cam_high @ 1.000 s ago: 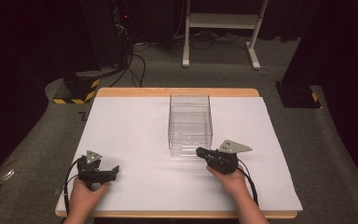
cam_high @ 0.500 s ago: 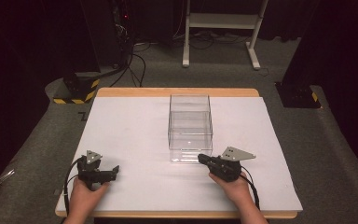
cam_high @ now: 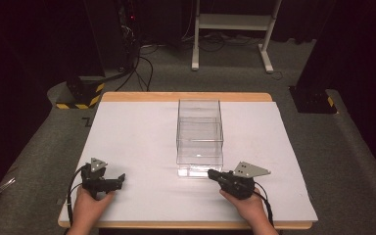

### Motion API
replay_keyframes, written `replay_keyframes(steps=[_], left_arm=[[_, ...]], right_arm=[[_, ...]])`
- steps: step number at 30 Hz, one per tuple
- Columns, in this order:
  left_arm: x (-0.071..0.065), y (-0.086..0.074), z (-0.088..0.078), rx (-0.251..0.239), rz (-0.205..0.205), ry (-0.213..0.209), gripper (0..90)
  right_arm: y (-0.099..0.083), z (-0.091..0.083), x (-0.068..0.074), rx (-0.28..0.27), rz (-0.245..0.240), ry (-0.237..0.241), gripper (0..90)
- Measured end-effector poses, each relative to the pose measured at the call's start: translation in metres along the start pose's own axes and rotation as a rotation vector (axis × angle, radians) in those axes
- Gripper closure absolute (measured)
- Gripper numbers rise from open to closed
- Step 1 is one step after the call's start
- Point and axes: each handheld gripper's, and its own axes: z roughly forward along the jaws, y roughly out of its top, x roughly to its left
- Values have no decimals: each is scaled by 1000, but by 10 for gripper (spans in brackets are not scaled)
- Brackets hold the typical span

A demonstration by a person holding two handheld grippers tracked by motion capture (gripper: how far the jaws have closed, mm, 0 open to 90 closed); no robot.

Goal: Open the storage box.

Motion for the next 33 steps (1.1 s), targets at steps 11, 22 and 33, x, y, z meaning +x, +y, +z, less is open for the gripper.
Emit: replay_keyframes(steps=[11,22,33], left_arm=[[0,0,0,0,1,1,8],[0,0,0,0,0,2,9],[0,0,0,0,-1,1,8]], right_arm=[[-10,-11,13,12,-4,20,858],[-16,-22,22,19,-14,35,859],[-20,-26,26,9,-27,44,859]])
